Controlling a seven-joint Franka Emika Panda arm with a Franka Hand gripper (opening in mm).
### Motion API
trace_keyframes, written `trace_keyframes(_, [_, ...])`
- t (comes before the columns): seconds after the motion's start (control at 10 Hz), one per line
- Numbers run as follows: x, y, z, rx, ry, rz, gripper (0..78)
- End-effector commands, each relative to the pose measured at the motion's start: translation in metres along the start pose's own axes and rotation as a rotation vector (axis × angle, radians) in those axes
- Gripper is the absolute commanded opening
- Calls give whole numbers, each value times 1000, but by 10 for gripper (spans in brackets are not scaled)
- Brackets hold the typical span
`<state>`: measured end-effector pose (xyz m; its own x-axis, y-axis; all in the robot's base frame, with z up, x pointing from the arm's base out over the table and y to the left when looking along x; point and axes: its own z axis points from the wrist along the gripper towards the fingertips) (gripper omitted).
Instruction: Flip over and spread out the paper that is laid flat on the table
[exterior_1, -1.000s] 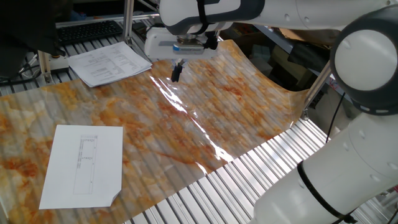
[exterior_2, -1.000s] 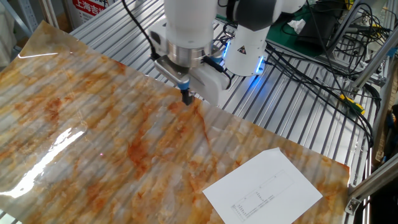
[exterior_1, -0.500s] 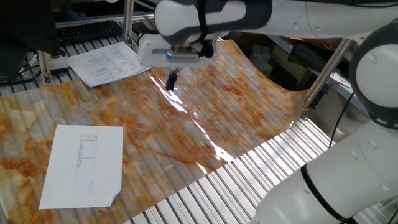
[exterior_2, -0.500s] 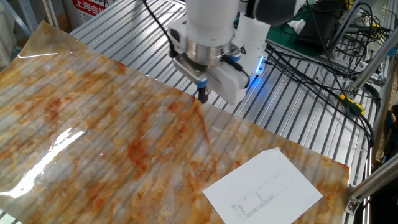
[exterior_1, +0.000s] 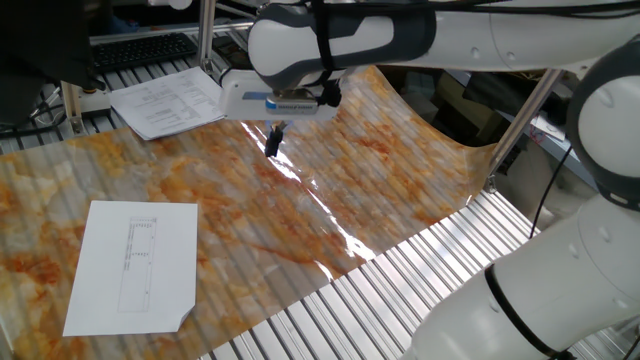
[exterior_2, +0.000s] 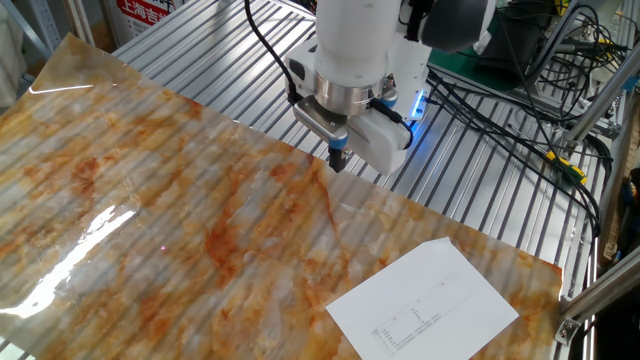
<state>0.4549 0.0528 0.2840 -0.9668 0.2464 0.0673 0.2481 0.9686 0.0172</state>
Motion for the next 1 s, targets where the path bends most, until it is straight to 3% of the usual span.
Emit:
trace_keyframes(0.1, [11,7,2,-7,-13,-16,0])
trace_keyframes(0.4, [14,10,0,-2,-21,-20,0])
trace_keyframes(0.5, [14,10,0,-6,-44,16,0])
trace_keyframes(0.7, [14,10,0,-4,-38,73,0])
trace_keyframes(1.0, [14,10,0,7,-31,87,0])
